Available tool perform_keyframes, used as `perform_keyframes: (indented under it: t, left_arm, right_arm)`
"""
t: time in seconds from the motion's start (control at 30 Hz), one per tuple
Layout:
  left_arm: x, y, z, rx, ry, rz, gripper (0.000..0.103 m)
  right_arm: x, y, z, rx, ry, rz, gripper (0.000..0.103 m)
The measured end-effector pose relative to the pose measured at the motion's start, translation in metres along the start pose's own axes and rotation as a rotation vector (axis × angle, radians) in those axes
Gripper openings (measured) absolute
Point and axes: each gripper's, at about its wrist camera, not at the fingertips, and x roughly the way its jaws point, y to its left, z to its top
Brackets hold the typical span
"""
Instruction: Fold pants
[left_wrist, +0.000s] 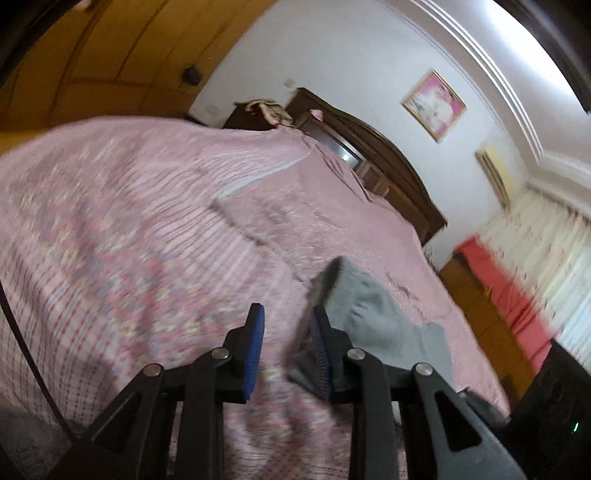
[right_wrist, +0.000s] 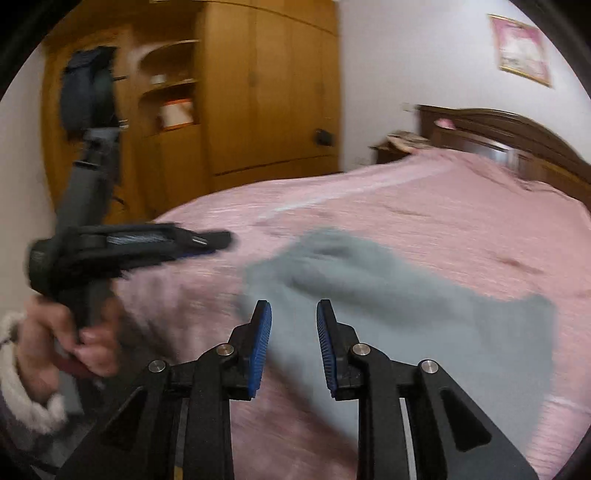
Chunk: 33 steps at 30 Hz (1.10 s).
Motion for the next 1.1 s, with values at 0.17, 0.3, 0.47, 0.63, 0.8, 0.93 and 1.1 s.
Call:
perform_keyframes:
  t: [0.17, 0.3, 0.47, 0.63, 0.8, 0.93, 1.1]
  left_arm:
    - [0.02, -0.088, 0.004, 0.294, 0.026, 0.036, 0.026]
    - [0.073, -0.143, -0.008, 0.5, 0.073, 0.096, 0.026]
    - [0.145, -0.134, -0.021, 0.515, 0.23, 0.19, 0.013]
    - [0.142, -0.11, -0.018, 0.377, 0.196, 0.116, 0.006]
    - [0.114, -0.13, -0.032, 0.414, 0.153, -0.035, 0.007]
    - [0.131, -0.138, -0.049, 0.46, 0.201, -0.014, 0.007]
    - [0.143, -0.134, -0.051, 0.432, 0.221, -0.009, 0.008]
  right_arm:
    - [-0.015, -0.055, -0.027, 0.153, 0.034, -0.116, 0.024]
    - [-0.003, -0.062, -0.061, 0.203, 0.079, -0.143, 0.024]
    - [-0.004, -0.055, -0.083, 0.198, 0.027, -0.145, 0.023]
    - [-0.011, -0.061, -0.074, 0.256, 0.006, -0.102, 0.023]
    - [-0.014, -0.083, -0.04, 0.286, -0.028, -0.083, 0.023]
    - [0.011, -0.102, -0.016, 0.248, 0.014, -0.167, 0.023]
    - [0.029, -0.124, -0.035, 0.364, 0.06, -0.157, 0.023]
